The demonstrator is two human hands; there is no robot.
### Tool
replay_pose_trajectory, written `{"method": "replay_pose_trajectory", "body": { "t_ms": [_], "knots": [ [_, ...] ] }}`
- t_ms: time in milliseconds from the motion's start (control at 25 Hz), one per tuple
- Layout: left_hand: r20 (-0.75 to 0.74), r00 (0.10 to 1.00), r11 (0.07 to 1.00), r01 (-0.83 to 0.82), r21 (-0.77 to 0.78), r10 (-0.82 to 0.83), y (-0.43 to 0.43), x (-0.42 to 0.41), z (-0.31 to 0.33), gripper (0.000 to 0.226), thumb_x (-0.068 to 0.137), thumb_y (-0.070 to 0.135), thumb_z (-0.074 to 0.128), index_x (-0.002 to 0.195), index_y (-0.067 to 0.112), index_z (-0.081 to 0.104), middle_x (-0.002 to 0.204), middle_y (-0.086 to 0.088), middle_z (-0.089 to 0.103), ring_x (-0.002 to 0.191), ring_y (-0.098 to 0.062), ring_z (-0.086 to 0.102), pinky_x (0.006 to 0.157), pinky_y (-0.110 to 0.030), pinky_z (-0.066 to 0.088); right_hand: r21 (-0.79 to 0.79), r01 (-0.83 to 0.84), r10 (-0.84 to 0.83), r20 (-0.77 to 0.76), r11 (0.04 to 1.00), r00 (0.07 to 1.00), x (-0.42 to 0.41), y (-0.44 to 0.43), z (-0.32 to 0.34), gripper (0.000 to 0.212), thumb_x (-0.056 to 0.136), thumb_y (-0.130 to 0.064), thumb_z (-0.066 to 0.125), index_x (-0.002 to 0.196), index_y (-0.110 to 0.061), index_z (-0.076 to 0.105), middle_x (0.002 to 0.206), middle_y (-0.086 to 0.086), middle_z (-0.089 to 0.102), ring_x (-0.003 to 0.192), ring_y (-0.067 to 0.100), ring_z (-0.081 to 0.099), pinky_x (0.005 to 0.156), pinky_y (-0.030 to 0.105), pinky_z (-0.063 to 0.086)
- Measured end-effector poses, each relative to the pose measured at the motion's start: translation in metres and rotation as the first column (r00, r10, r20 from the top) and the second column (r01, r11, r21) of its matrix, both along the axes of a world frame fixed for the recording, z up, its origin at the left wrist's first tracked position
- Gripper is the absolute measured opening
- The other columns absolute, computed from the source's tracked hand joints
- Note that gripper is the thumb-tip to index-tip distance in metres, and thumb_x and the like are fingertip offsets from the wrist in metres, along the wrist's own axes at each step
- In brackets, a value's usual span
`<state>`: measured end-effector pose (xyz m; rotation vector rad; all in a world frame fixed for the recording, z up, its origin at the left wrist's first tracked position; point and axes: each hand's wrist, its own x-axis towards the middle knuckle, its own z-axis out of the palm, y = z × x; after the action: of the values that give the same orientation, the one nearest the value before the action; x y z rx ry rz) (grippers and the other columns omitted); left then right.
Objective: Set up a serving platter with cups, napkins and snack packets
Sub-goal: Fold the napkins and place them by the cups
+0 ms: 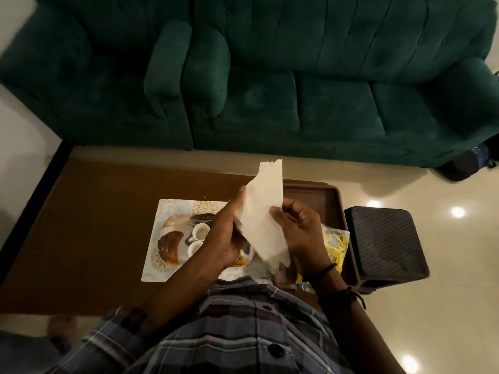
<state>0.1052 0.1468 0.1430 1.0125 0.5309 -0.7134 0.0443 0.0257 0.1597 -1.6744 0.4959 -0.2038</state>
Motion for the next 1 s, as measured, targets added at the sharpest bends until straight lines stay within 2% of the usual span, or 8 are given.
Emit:
{"method": "replay_pose_trajectory", "body": {
  "t_ms": [120, 240, 360, 560, 680, 760, 840, 1000],
  "knots": [
    [-0.032, 0.997, 0.989, -0.077, -0.124, 0.073, 0.004, 0.001, -0.006, 0.036, 0.078, 0.048, 0.067, 0.099, 0.019, 0.069, 0.087, -0.007, 0.077, 0.075, -0.023, 0.073, 0.062, -0.037, 0.058, 0.021, 0.017, -0.016, -0.009, 1.000, 1.000, -0.001, -0.002, 0.001, 0.016, 0.091, -0.004, 0.060, 0.105, -0.004, 0.067, 0.100, -0.003, 0.070, 0.088, 0.004, 0.066, 0.079, 0.028, 0.057],
    [-0.081, 0.992, 0.967, -0.112, -0.229, 0.096, 0.008, 0.001, -0.008, 0.045, 0.077, 0.048, 0.069, 0.106, 0.013, 0.069, 0.092, -0.008, 0.076, 0.079, -0.025, 0.074, 0.064, -0.040, 0.058, 0.025, 0.033, -0.033, -0.008, 0.999, 0.999, -0.001, -0.003, 0.000, 0.019, 0.091, -0.003, 0.059, 0.108, 0.001, 0.066, 0.105, 0.006, 0.070, 0.092, 0.011, 0.066, 0.083, 0.033, 0.057],
    [-0.095, 0.993, 0.930, -0.093, -0.355, 0.063, 0.009, -0.002, -0.007, 0.049, 0.073, 0.055, 0.068, 0.100, 0.014, 0.075, 0.100, -0.009, 0.076, 0.088, -0.028, 0.073, 0.070, -0.044, 0.058, 0.015, 0.045, -0.045, -0.015, 0.999, 0.999, -0.001, -0.002, 0.001, 0.019, 0.091, -0.004, 0.059, 0.109, 0.001, 0.066, 0.107, 0.007, 0.070, 0.092, 0.011, 0.065, 0.083, 0.032, 0.057],
    [-0.051, 0.999, 0.847, -0.020, -0.532, -0.008, 0.008, -0.004, 0.000, 0.070, 0.076, 0.060, 0.062, 0.129, 0.015, 0.057, 0.128, -0.013, 0.062, 0.114, -0.032, 0.061, 0.088, -0.050, 0.054, -0.030, 0.054, -0.054, -0.017, 0.998, 0.998, -0.001, -0.002, -0.001, 0.016, 0.091, -0.004, 0.060, 0.105, -0.003, 0.068, 0.096, -0.005, 0.070, 0.082, -0.004, 0.066, 0.075, 0.020, 0.056],
    [-0.015, 1.000, 0.861, -0.030, -0.507, 0.026, 0.004, -0.006, 0.000, 0.055, 0.079, 0.042, 0.065, 0.124, 0.011, 0.060, 0.114, -0.013, 0.069, 0.103, -0.030, 0.067, 0.083, -0.046, 0.057, -0.059, 0.083, -0.084, -0.016, 0.995, 0.996, -0.001, 0.002, -0.004, 0.017, 0.091, -0.010, 0.063, 0.104, -0.002, 0.069, 0.096, 0.002, 0.072, 0.081, -0.002, 0.067, 0.071, 0.018, 0.057],
    [-0.016, 0.998, 0.895, -0.058, -0.441, 0.057, 0.001, -0.008, -0.002, 0.047, 0.079, 0.028, 0.067, 0.121, 0.009, 0.061, 0.110, -0.013, 0.072, 0.098, -0.028, 0.070, 0.077, -0.043, 0.059, -0.061, 0.122, -0.123, -0.024, 0.991, 0.992, 0.001, 0.006, -0.005, 0.022, 0.092, -0.017, 0.062, 0.103, 0.000, 0.070, 0.099, 0.012, 0.073, 0.089, 0.017, 0.070, 0.076, 0.034, 0.059],
    [-0.028, 0.998, 0.917, -0.064, -0.393, 0.058, -0.002, -0.009, -0.003, 0.044, 0.082, 0.024, 0.066, 0.123, 0.009, 0.060, 0.113, -0.012, 0.071, 0.100, -0.027, 0.070, 0.078, -0.042, 0.059, -0.018, 0.175, -0.175, -0.028, 0.984, 0.984, 0.003, 0.011, -0.007, 0.024, 0.093, -0.020, 0.061, 0.095, 0.002, 0.071, 0.094, 0.022, 0.071, 0.086, 0.034, 0.068, 0.078, 0.049, 0.056],
    [-0.030, 0.997, 0.921, -0.072, -0.384, 0.065, -0.004, -0.011, -0.006, 0.032, 0.074, 0.030, 0.071, 0.101, 0.012, 0.073, 0.104, -0.011, 0.074, 0.094, -0.026, 0.072, 0.074, -0.040, 0.060, 0.128, 0.289, -0.283, -0.067, 0.949, 0.957, 0.007, 0.021, -0.007, 0.027, 0.092, -0.023, 0.062, 0.082, 0.000, 0.071, 0.089, 0.034, 0.066, 0.072, 0.025, 0.056, 0.070, 0.048, 0.052]
  ]
}}
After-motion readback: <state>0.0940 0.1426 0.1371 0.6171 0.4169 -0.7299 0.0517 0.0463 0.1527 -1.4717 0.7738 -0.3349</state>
